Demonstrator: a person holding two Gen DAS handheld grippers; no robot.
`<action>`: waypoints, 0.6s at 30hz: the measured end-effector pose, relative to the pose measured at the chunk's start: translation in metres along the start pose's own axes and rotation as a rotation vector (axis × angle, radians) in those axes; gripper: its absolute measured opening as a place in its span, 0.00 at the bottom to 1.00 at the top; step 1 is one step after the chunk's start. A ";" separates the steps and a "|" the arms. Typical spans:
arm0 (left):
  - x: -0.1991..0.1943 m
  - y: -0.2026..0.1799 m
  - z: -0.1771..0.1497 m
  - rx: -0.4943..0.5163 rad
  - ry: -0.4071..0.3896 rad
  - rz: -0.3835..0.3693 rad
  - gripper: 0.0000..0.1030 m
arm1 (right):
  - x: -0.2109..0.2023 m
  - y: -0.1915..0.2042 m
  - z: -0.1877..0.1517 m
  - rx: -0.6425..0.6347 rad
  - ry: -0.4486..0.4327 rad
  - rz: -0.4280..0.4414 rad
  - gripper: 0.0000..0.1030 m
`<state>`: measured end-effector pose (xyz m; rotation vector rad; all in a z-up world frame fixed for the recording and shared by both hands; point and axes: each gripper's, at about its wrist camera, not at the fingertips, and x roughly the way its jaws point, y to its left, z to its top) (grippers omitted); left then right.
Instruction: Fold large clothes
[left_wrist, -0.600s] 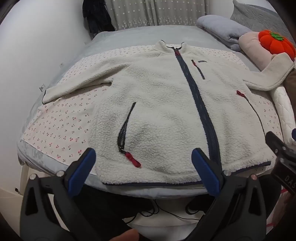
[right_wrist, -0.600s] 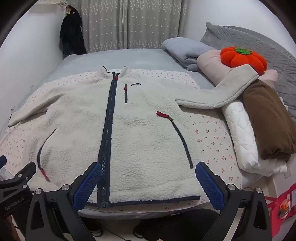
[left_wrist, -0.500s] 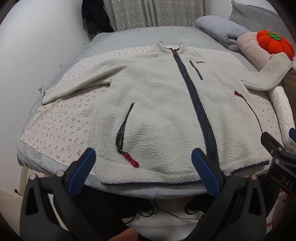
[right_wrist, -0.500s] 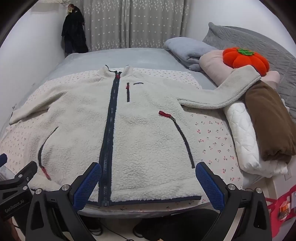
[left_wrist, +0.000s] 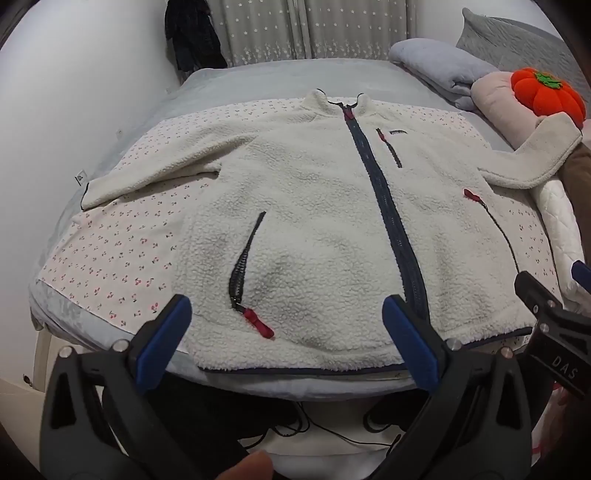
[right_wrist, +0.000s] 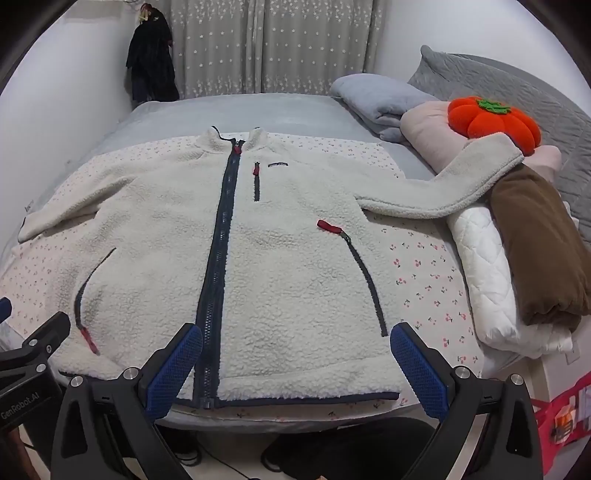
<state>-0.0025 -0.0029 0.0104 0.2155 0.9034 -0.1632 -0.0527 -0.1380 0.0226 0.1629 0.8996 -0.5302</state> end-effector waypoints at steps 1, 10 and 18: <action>0.000 0.000 0.000 0.000 -0.002 0.001 1.00 | 0.000 0.000 0.000 -0.001 0.000 -0.001 1.00; 0.000 0.001 0.000 -0.002 -0.007 0.001 1.00 | 0.001 -0.001 0.002 0.001 0.002 0.003 1.00; 0.000 0.002 0.000 -0.004 -0.004 -0.005 1.00 | 0.001 0.000 0.002 -0.006 0.002 0.015 1.00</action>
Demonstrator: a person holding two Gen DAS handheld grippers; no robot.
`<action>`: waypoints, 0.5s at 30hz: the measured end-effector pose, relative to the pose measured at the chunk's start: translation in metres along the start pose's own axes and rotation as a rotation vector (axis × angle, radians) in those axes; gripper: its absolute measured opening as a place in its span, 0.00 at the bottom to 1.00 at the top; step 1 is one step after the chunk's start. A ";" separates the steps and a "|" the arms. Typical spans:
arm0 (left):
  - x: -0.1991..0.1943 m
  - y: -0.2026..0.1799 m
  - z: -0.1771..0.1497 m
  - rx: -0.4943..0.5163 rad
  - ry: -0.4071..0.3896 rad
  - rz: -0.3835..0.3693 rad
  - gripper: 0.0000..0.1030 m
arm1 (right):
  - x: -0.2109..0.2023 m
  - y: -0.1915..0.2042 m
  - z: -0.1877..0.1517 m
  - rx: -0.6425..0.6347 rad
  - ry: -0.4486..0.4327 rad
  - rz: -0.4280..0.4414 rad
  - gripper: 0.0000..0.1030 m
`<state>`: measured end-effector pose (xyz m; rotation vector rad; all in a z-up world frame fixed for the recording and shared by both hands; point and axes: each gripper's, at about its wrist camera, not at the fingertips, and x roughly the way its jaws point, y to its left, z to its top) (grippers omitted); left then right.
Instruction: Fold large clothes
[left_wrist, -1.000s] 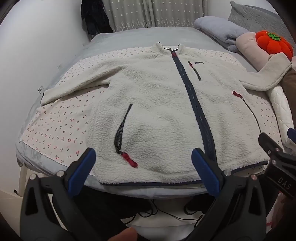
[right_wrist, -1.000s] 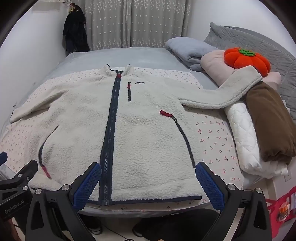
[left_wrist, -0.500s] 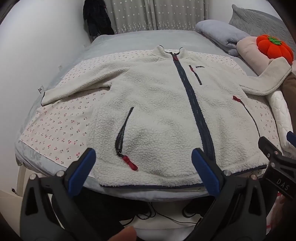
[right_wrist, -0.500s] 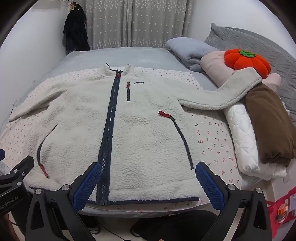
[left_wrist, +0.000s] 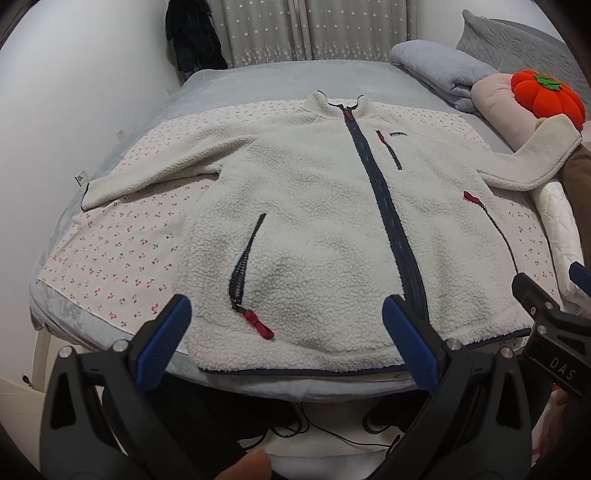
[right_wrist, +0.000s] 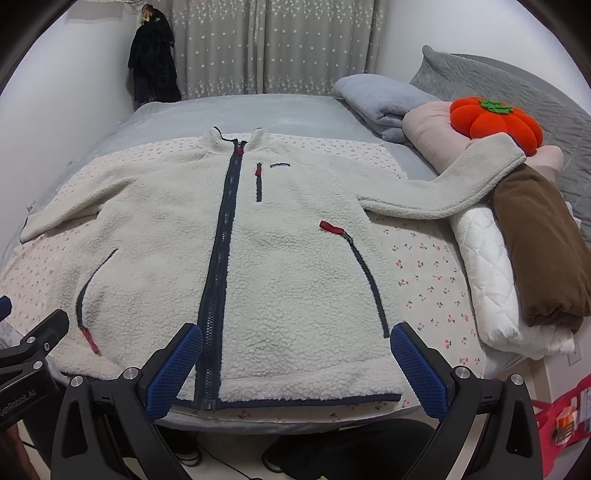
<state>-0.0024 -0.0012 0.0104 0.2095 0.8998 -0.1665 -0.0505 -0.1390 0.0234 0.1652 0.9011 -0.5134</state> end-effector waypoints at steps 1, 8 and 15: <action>0.000 0.000 0.000 0.000 0.000 0.000 1.00 | 0.000 0.001 0.000 -0.003 0.000 0.001 1.00; 0.000 -0.001 -0.001 0.000 -0.001 0.001 1.00 | -0.001 0.001 -0.001 -0.005 0.000 -0.001 1.00; -0.001 -0.002 -0.001 0.000 -0.003 0.001 1.00 | -0.001 0.000 -0.001 -0.003 -0.002 -0.002 1.00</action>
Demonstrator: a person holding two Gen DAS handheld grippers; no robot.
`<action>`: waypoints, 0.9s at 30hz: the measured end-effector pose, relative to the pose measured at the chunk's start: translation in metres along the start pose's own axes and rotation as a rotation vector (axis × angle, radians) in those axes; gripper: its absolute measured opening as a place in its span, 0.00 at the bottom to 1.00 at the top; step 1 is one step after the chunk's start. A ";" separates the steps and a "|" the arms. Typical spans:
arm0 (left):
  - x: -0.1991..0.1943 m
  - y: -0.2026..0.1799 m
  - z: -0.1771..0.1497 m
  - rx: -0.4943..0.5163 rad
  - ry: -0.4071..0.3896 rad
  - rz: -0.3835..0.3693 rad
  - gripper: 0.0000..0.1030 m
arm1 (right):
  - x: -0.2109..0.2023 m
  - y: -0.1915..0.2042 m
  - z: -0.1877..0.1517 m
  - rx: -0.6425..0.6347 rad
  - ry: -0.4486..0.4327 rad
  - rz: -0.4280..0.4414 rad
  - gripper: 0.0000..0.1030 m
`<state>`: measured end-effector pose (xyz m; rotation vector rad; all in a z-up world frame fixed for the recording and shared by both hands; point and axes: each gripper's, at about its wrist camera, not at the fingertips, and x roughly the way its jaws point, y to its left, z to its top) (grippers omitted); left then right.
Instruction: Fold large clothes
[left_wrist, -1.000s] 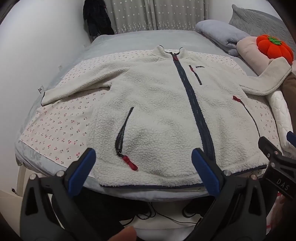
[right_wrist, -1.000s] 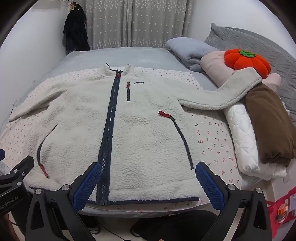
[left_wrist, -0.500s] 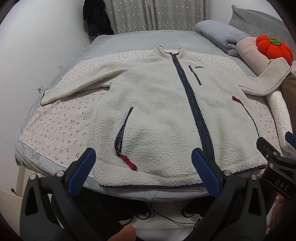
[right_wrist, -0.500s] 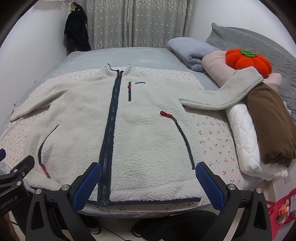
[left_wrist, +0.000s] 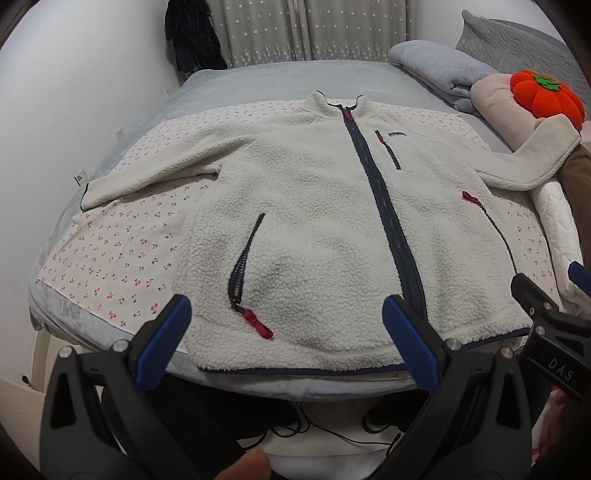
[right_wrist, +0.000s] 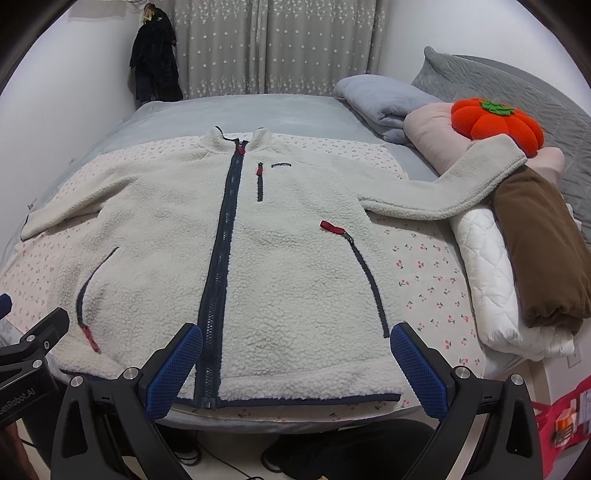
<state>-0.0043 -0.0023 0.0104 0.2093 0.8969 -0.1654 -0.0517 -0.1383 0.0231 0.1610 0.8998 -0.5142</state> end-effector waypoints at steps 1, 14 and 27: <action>0.000 0.000 0.000 0.001 0.000 0.001 1.00 | 0.000 0.000 0.000 0.000 0.001 -0.001 1.00; -0.001 -0.002 -0.001 -0.001 -0.002 -0.001 1.00 | 0.001 -0.001 0.000 0.002 0.003 0.002 1.00; -0.001 -0.002 -0.002 -0.001 -0.002 -0.003 1.00 | 0.001 0.000 -0.001 0.001 0.002 0.002 1.00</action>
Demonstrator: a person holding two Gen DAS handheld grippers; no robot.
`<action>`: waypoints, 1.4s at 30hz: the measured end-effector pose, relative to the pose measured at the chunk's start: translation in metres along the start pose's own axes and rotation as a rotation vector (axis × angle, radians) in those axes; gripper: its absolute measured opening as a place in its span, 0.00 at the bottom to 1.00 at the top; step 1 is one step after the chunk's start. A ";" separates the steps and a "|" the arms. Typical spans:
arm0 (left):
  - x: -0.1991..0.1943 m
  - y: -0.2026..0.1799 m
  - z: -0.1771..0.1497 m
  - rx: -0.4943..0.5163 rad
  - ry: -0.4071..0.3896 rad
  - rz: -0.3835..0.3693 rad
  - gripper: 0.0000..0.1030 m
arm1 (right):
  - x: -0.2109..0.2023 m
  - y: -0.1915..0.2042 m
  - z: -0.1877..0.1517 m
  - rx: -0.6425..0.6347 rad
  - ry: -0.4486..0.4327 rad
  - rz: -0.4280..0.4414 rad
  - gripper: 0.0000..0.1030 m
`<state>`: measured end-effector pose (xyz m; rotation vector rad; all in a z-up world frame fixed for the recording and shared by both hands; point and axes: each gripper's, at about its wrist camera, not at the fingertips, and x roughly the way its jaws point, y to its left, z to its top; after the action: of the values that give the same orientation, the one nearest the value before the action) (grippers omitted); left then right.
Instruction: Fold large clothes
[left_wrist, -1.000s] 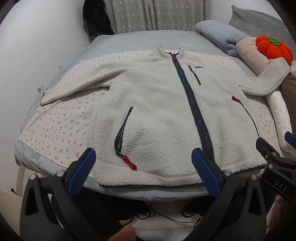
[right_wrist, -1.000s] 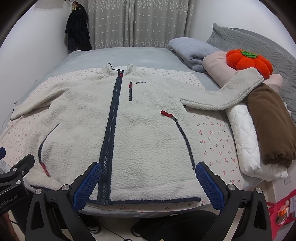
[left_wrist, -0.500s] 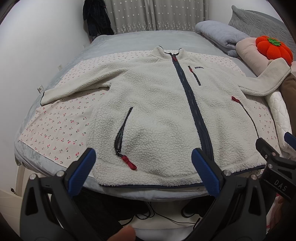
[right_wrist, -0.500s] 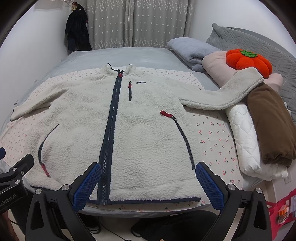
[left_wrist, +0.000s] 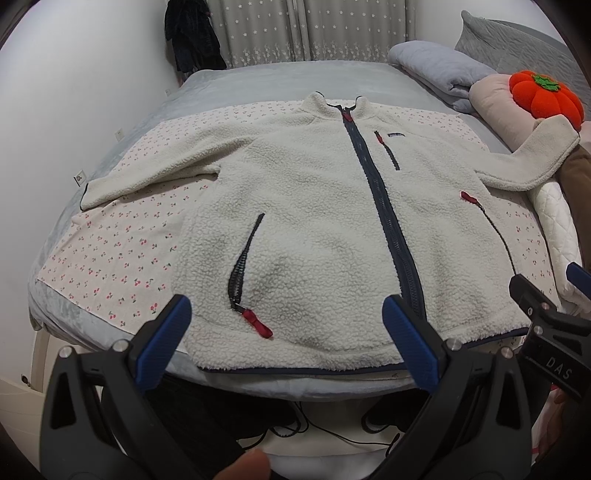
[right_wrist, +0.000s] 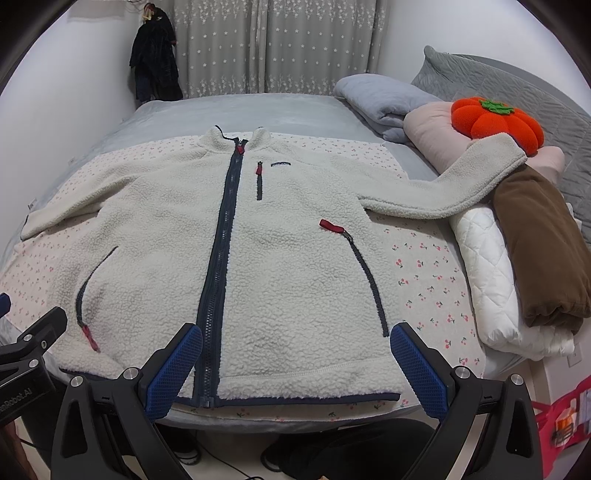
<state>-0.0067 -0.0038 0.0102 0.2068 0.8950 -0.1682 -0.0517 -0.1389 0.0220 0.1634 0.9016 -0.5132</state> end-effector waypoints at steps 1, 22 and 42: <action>0.000 0.000 0.000 0.000 0.000 0.000 1.00 | 0.000 0.000 0.000 0.000 0.000 0.000 1.00; 0.008 0.015 -0.002 -0.022 -0.050 -0.001 1.00 | 0.005 -0.002 -0.001 -0.013 -0.005 0.001 1.00; 0.046 0.116 -0.049 -0.256 -0.079 -0.125 1.00 | 0.027 -0.079 -0.067 -0.036 0.031 0.009 1.00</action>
<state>0.0116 0.1182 -0.0434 -0.0930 0.8425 -0.1747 -0.1242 -0.1938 -0.0351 0.1429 0.9391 -0.4868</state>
